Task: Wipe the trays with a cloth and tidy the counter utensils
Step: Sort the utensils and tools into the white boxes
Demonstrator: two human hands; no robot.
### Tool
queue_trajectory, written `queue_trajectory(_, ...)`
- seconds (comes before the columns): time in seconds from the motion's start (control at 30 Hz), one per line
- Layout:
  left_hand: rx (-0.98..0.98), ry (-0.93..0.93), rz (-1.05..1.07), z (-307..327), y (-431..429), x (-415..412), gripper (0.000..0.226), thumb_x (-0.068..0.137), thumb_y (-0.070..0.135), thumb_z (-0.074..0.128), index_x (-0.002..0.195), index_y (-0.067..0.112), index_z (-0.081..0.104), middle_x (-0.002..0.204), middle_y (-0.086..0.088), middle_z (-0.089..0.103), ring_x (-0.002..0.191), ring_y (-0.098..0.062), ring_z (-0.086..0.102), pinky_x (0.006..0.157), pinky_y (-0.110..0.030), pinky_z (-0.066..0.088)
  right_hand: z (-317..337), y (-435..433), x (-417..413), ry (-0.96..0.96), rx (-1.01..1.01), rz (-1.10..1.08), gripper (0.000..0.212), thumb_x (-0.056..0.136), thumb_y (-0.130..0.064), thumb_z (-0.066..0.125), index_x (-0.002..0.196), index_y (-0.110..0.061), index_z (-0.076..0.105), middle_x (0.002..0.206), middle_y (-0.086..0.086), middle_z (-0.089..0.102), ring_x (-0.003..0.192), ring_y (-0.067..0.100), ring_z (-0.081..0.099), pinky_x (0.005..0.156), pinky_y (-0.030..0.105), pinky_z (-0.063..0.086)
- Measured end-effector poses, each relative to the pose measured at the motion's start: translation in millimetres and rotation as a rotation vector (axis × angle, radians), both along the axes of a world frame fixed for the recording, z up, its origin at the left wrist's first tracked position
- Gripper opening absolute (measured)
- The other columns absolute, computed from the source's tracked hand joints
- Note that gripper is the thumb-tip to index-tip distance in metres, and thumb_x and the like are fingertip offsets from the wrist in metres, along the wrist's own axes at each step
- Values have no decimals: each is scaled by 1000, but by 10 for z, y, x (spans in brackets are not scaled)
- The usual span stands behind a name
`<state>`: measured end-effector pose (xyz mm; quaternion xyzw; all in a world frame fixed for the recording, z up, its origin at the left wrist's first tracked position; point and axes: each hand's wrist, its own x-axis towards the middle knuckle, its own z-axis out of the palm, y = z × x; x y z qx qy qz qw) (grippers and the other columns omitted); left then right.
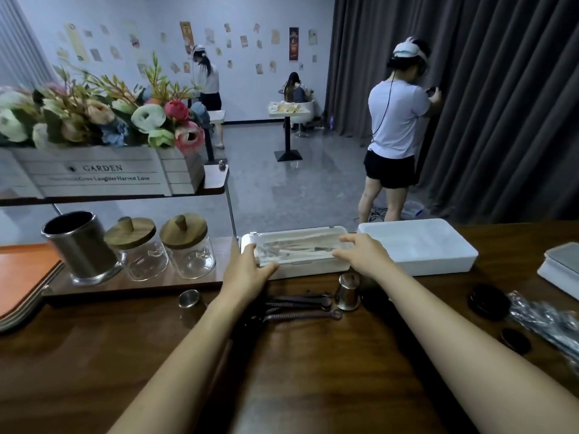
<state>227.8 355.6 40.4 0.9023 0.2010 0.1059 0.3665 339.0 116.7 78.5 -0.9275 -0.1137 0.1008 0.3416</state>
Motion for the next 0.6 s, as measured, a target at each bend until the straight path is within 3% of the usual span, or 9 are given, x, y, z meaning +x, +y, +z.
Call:
queue_trajectory(0.1, 200, -107, -1, 70, -152, 14, 72, 92, 42, 70, 151, 12, 43, 164, -17, 21, 150, -32, 24, 120, -42, 26, 144, -195, -100, -67, 8, -1, 50, 90, -45, 66, 136, -26, 59, 139, 3, 58, 126, 25, 53, 96, 36, 43)
queue_trajectory(0.2, 207, -141, -50, 187, -480, 95, 71, 97, 43, 64, 157, 17, 36, 169, -14, 15, 157, -31, 9, 125, -47, 16, 283, -502, -122, -107, 33, -49, 46, 92, -45, 61, 136, -32, 59, 143, 0, 55, 129, 26, 50, 103, 39, 41)
queue_trajectory(0.47, 49, -223, -262, 482, -1671, 246, 67, 99, 42, 60, 158, 24, 35, 169, -3, 22, 157, -21, 9, 125, -46, 20, 494, -1701, -1, -188, 42, -187, 45, 91, -49, 61, 133, -33, 62, 140, -2, 57, 130, 23, 51, 96, 34, 43)
queue_trajectory(0.6, 16, -247, -377, 593, -2368, 324, 66, 99, 44, 60, 157, 23, 37, 165, 0, 31, 154, -19, 23, 123, -45, 28, 522, -2503, -21, -231, 97, -277, 43, 93, -45, 62, 133, -28, 62, 139, -2, 59, 130, 22, 51, 105, 41, 43)
